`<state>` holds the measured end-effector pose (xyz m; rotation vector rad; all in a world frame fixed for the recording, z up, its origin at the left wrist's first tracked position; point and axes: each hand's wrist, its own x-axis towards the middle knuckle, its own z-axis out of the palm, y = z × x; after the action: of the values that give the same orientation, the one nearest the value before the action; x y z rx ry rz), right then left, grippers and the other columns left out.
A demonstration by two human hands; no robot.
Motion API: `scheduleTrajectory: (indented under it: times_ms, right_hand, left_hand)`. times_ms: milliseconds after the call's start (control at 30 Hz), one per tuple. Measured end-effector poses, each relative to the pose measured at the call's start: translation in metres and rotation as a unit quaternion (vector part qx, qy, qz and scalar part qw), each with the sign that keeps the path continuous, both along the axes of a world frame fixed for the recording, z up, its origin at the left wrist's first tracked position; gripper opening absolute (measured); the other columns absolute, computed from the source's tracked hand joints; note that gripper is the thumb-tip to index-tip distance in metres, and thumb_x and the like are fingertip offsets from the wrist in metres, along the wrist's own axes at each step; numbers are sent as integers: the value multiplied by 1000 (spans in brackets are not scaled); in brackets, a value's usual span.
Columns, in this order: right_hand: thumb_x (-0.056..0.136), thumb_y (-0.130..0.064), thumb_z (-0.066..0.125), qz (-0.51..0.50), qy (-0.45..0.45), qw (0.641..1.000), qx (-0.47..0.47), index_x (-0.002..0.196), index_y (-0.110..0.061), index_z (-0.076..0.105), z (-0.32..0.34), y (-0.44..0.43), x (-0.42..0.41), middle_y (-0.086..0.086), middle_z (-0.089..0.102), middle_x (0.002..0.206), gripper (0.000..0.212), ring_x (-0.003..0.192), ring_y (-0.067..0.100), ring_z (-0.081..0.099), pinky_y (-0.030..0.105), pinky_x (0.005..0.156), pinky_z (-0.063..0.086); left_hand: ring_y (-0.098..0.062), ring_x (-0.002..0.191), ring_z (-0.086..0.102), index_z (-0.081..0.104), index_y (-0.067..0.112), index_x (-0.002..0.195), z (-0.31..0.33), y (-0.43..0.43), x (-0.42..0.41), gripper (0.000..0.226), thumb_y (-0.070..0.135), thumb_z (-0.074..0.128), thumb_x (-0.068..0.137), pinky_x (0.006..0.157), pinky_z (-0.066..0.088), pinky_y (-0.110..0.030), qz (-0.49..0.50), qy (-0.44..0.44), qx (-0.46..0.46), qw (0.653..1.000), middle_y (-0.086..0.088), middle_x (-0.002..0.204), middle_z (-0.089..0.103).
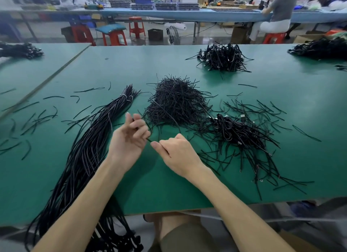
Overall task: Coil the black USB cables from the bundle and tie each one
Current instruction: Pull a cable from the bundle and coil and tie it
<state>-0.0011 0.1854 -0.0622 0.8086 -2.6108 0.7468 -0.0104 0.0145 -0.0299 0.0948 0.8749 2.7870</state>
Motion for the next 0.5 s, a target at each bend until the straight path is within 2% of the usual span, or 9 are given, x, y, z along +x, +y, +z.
scheduleTrajectory:
  times_ms: [33, 100, 167, 200, 267, 333, 400, 433, 500]
  right_hand:
    - [109, -39, 40, -5, 4, 1000, -4, 62, -16, 39, 0, 1, -1, -4, 42, 55, 52, 52, 25, 39, 39, 82, 41]
    - [108, -41, 41, -19, 25, 999, -10, 61, -18, 36, -1, 1, 0, -9, 34, 54, 53, 52, 22, 34, 38, 81, 41]
    - [107, -45, 43, -56, 32, 998, 7, 61, -18, 40, -1, 0, -1, -9, 38, 55, 53, 54, 22, 37, 38, 82, 41]
    - [106, -48, 42, -80, 25, 996, 27, 63, -17, 45, -1, 0, -2, -6, 46, 57, 54, 58, 22, 42, 38, 84, 40]
    - [105, -51, 40, -117, 6, 991, 66, 72, -14, 58, 0, 1, -3, 0, 61, 69, 53, 67, 24, 51, 36, 87, 38]
    - [106, -42, 43, -128, -6, 989, 71, 79, -14, 61, 1, 4, -2, 0, 66, 79, 42, 75, 23, 54, 36, 89, 36]
    - [102, -27, 46, -131, -16, 989, 70, 80, -17, 59, 5, 6, 0, -2, 66, 83, 27, 81, 21, 55, 36, 92, 35]
    - [99, -21, 48, -134, -21, 989, 61, 79, -16, 56, 6, 6, 1, -1, 66, 84, 22, 82, 22, 55, 36, 93, 34]
    - [95, -16, 50, -145, -23, 989, 23, 77, -17, 50, 9, 6, 1, 3, 67, 84, 18, 81, 25, 56, 36, 89, 34]
  left_hand:
    - [-6, 48, 30, 60, 20, 82, 1, -6, -1, 37, 40, 43, 109, 52, 33, -20, 1, -11, 25, 1000, 13, 61, 38]
    - [-9, 46, 19, 55, 22, 70, 1, -14, -1, 44, 39, 45, 108, 47, 22, -25, 13, -16, 3, 1000, 12, 56, 26]
    - [-9, 46, 17, 49, 23, 62, 0, -12, 1, 49, 41, 46, 108, 48, 17, -25, 50, 17, -117, 992, 10, 53, 24]
    - [-9, 46, 18, 46, 23, 59, -2, -7, 4, 51, 42, 46, 107, 47, 16, -24, 75, 55, -212, 973, 10, 53, 25]
    - [-10, 47, 25, 45, 23, 56, -7, 6, 11, 52, 40, 48, 105, 46, 21, -22, 113, 170, -415, 886, 8, 53, 34]
    - [-11, 48, 37, 48, 21, 59, -15, 17, 18, 49, 42, 45, 102, 50, 31, -26, 100, 281, -589, 751, 9, 54, 45]
    - [-12, 50, 49, 54, 18, 66, -18, 20, 20, 47, 42, 41, 103, 56, 39, -31, 88, 340, -711, 609, 8, 56, 55]
    - [-14, 53, 52, 55, 18, 70, -17, 20, 20, 44, 40, 40, 104, 58, 42, -34, 86, 355, -737, 569, 8, 59, 57]
    - [-19, 59, 52, 54, 14, 76, -15, 18, 19, 38, 33, 43, 106, 62, 43, -38, 83, 375, -752, 536, 6, 66, 57]
